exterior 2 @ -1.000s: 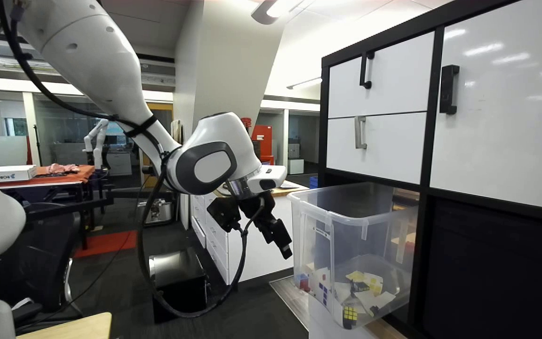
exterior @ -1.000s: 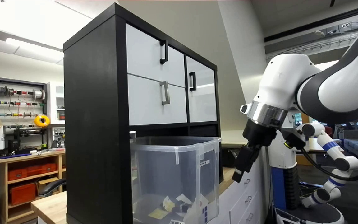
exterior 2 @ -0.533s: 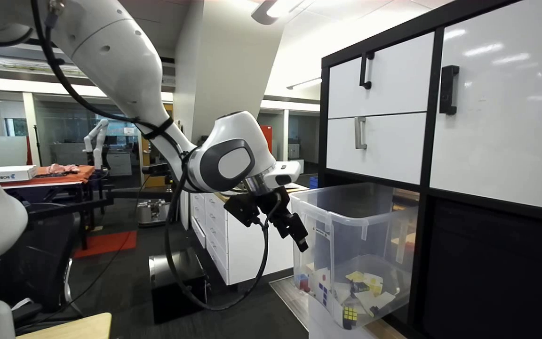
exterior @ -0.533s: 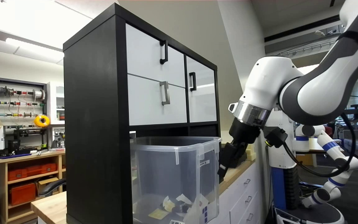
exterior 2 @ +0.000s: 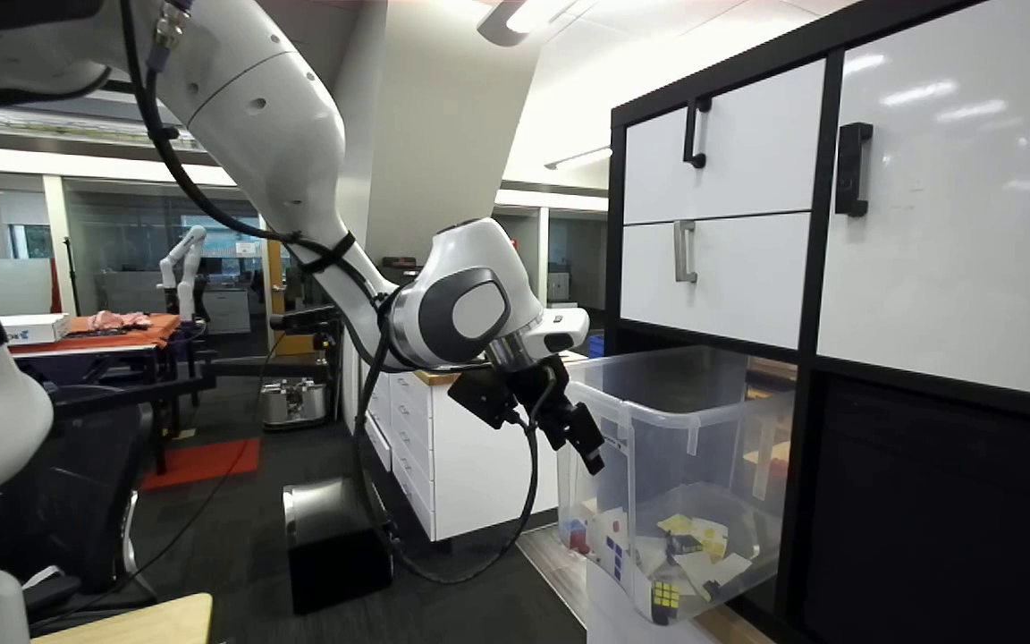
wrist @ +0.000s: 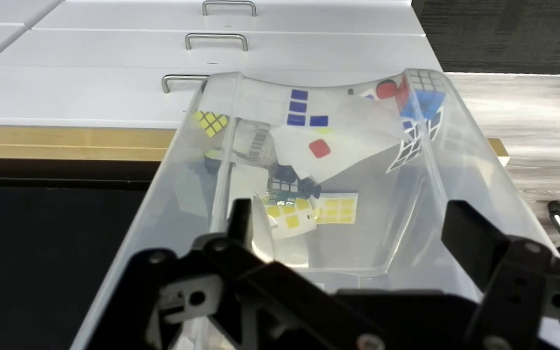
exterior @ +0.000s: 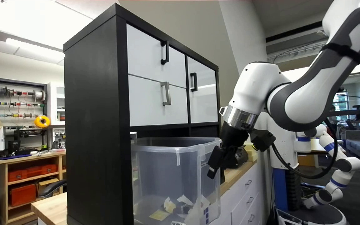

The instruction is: Push the storage box into the shelf

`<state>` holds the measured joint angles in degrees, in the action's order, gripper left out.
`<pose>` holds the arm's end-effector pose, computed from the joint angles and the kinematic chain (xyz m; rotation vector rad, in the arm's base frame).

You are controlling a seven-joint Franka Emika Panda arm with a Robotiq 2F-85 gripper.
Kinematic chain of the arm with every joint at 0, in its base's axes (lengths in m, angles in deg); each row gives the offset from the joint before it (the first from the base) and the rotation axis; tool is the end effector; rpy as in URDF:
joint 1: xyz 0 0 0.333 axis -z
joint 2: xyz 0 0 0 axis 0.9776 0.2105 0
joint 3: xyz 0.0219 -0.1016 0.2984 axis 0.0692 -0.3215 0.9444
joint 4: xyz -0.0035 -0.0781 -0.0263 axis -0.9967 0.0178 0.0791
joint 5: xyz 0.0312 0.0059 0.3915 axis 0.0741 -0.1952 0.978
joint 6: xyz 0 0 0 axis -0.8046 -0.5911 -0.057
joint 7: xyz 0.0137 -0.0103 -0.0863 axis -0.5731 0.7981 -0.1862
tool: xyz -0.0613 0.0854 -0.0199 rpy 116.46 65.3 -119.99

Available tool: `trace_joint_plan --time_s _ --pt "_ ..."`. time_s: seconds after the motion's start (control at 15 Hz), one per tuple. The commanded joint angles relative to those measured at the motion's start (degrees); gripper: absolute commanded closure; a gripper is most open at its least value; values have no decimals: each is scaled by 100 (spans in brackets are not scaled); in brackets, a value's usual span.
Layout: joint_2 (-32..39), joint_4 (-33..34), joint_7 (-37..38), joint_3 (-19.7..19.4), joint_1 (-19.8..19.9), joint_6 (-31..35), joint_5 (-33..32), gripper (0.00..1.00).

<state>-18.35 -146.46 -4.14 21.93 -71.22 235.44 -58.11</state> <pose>0.5223 0.0343 0.3520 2.9907 -0.0441 0.7680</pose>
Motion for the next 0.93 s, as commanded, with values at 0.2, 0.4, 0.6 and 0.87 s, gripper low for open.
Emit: trace_joint_plan --time_s 0.2,0.4,0.6,0.87 --pt "581 759 482 -52 -72 -31 -458 0" --pt "797 1031 562 -82 -114 -75 -516 0" --pt "1022 1324 668 -124 -167 -119 -605 0" --pt "1319 1719 696 -153 -239 -173 -648 0"
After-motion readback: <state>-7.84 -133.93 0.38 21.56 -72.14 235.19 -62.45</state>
